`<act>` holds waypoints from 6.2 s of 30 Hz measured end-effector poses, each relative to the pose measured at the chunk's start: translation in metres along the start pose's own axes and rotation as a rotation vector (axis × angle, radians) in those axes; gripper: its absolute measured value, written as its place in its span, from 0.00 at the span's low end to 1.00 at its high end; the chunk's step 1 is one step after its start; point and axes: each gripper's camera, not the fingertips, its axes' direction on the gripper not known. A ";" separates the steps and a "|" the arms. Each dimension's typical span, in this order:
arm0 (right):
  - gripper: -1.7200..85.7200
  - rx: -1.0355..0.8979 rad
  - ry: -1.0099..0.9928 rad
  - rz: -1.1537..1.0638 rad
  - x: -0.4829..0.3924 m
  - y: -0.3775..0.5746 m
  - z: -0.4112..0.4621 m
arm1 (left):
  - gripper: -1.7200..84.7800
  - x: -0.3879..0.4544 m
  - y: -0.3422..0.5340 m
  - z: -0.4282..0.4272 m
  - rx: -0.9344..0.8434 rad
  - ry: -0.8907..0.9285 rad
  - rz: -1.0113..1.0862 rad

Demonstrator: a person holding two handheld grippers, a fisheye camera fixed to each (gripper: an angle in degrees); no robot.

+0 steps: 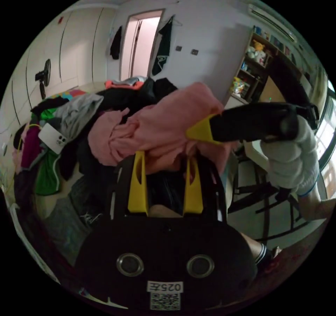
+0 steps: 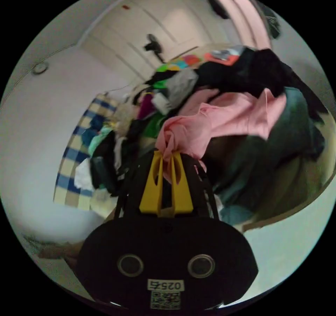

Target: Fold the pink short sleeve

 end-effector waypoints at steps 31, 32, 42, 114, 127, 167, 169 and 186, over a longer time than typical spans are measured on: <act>0.13 0.927 0.818 0.066 -0.066 0.568 -0.270 | 0.02 0.646 0.015 -0.358 0.619 0.889 0.671; 0.08 1.007 0.932 0.144 -0.063 0.589 -0.289 | 0.02 0.671 0.010 -0.348 0.588 0.948 0.669; 0.01 1.178 0.991 0.324 -0.038 0.745 -0.368 | 0.02 0.721 0.074 -0.113 0.197 0.894 0.724; 0.04 0.870 0.783 0.565 -0.036 0.662 -0.187 | 0.08 0.644 0.675 0.161 -0.406 0.591 1.298; 0.14 0.997 0.671 0.844 -0.041 0.780 -0.377 | 0.01 0.652 0.619 0.155 -0.306 0.604 1.173; 0.01 0.722 0.325 0.103 -0.519 0.390 -0.594 | 0.00 0.276 -0.166 -0.296 0.538 1.061 0.567; 0.01 0.714 0.305 0.019 -0.543 0.395 -0.584 | 0.00 0.255 -0.162 -0.316 0.578 1.112 0.568; 0.01 0.347 0.024 -0.191 -0.531 0.172 -0.350 | 0.00 0.087 -0.062 -0.326 0.905 0.852 0.110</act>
